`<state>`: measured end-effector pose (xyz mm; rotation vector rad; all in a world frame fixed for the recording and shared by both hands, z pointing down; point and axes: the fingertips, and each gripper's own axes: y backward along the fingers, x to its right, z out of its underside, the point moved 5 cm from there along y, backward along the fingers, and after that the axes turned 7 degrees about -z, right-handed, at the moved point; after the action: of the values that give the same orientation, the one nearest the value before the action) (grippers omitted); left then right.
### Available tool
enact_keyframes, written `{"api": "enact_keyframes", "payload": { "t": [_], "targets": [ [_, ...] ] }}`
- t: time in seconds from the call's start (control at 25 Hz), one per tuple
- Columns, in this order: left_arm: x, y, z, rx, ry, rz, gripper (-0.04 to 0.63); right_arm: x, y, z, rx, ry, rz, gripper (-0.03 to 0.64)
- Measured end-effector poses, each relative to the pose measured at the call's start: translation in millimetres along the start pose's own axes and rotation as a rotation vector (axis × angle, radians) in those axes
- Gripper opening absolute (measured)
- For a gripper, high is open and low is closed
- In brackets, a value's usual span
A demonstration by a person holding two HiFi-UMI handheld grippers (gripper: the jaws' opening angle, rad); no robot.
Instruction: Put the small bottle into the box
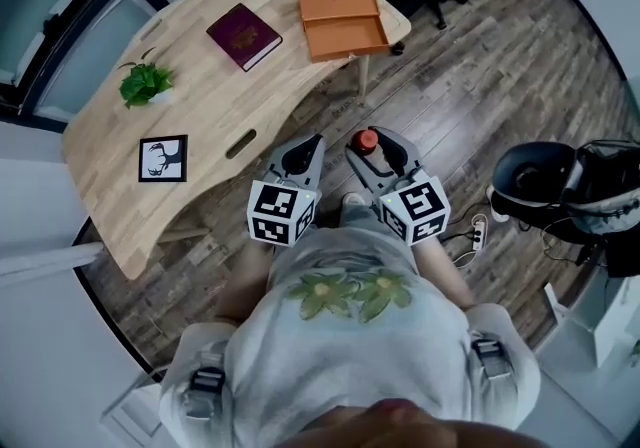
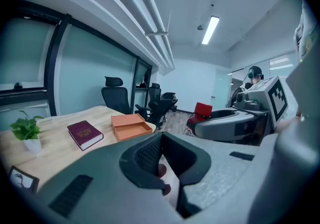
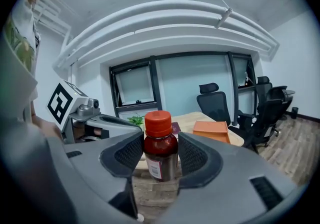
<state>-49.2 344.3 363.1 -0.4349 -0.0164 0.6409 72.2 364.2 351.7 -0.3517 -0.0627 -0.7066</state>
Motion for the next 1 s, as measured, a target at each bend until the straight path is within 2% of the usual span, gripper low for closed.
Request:
{"api": "enact_keyframes", "payload": {
  "t": [0.4,0.6,1.0],
  "targets": [
    [33.2,-25.2,4.0,0.024,0.085,-0.109,0.007,38.1,18.6,5.6,-0.037,0.05,-0.1,0.214],
    [33.5,-28.6,10.4,0.008,0.082,-0.14,0.007,42.8,20.3,14.5,-0.033,0.031,-0.127,0.213],
    [24.2,-57.0,2.2,-0.025,0.088,-0.126,0.007,72.1,-0.6,7.2,-0.047,0.009,-0.134,0.214]
  ]
}}
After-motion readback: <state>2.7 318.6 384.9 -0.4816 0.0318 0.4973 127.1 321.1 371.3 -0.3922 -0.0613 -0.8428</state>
